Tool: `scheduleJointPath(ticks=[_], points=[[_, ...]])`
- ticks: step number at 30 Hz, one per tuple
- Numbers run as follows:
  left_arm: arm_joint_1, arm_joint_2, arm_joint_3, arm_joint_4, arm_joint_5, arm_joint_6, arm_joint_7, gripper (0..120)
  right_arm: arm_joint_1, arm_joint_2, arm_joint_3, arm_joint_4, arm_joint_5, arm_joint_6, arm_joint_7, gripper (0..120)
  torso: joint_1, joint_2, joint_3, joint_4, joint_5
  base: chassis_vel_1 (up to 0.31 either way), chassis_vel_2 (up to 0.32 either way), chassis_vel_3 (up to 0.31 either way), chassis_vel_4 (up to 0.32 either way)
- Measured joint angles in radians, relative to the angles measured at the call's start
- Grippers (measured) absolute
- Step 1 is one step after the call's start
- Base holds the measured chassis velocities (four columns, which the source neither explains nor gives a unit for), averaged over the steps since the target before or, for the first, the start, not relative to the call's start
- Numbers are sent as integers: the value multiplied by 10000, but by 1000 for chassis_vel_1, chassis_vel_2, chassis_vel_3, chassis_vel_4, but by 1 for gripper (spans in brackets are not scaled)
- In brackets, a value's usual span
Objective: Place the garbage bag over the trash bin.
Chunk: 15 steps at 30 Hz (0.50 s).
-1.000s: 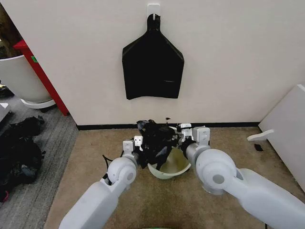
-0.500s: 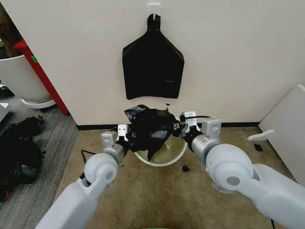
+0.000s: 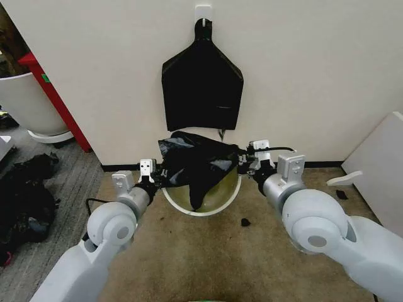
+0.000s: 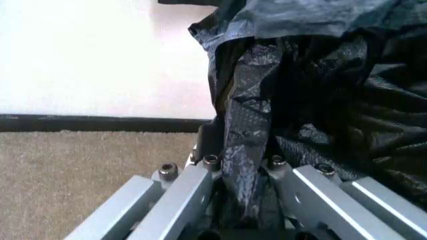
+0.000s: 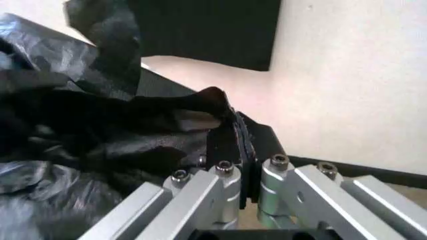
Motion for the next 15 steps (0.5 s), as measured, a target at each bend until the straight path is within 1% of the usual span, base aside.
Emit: scheduleJointPath(ticks=[7, 10, 13, 14, 15], points=[[178, -30, -180, -47, 43, -71, 96, 2, -115, -150, 258, -346, 117, -36, -63, 0, 0, 0, 0, 2, 0, 0, 0, 0, 0], [282, -31, -328, -124, 71, -86, 335, 2, -368, -297, 681, -584, 558, -170, -248, 0, 0, 0, 0, 0, 0, 0, 0, 0, 0], [419, 5, -462, -207, 114, -105, 707, 2, -706, -501, 1220, -927, 627, -289, -1201, 0, 0, 0, 0, 1, 1, 0, 0, 0, 0], [444, 5, -485, -233, 121, -148, 802, 2, -818, -576, 1449, -1108, 669, -348, -1707, 0, 0, 0, 0, 1, -1, 0, 0, 0, 0], [444, 5, -485, -233, 121, -148, 802, 2, -818, -576, 1449, -1108, 669, -348, -1707, 0, 0, 0, 0, 1, -1, 0, 0, 0, 0]])
